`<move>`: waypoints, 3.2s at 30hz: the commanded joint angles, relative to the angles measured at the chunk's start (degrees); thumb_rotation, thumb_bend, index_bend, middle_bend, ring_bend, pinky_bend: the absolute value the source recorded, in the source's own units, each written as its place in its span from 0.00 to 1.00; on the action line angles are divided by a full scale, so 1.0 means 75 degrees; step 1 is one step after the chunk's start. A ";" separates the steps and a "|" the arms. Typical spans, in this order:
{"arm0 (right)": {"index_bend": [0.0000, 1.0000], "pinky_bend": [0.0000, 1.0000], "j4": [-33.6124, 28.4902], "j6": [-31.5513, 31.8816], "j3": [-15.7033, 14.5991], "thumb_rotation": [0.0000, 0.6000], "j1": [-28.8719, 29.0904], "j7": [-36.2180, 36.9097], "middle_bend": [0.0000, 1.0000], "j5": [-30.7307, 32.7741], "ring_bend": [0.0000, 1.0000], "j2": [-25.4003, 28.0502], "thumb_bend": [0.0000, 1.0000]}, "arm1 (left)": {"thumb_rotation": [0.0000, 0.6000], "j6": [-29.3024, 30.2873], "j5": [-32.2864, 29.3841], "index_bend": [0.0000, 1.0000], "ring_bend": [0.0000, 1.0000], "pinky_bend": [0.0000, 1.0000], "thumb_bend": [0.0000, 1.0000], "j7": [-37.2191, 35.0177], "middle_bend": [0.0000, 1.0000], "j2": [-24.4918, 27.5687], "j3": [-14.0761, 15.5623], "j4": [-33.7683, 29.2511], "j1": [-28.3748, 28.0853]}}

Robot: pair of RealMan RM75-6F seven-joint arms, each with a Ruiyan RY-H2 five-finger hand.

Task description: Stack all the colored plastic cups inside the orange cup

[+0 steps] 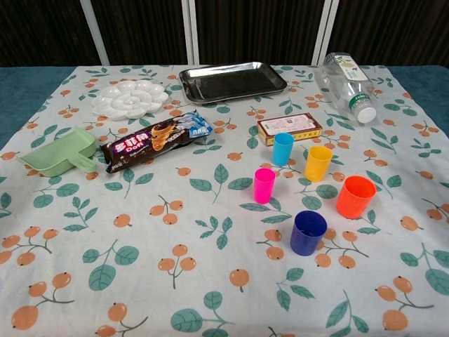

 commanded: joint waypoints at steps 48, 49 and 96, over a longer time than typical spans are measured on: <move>0.20 0.00 -0.0251 -0.3729 -0.0061 1.00 0.2839 -0.2305 0.00 -0.1194 0.02 -0.1678 0.32 | 1.00 -0.0104 -0.0260 0.09 0.00 0.00 0.18 0.0066 0.08 -0.0033 -0.0049 -0.0073 0.0022; 0.20 0.00 -0.0220 -0.3758 -0.0078 1.00 0.2856 -0.2311 0.00 -0.1172 0.02 -0.1699 0.32 | 1.00 -0.0106 -0.0265 0.09 0.00 0.00 0.18 0.0061 0.08 -0.0033 -0.0051 -0.0071 0.0021; 0.32 0.00 0.0504 -0.3648 -0.0232 1.00 0.3281 -0.3060 0.00 -0.0478 0.02 -0.2538 0.41 | 1.00 -0.0135 -0.0377 0.09 0.00 0.00 0.18 -0.0003 0.08 -0.0055 -0.0099 -0.0041 0.0026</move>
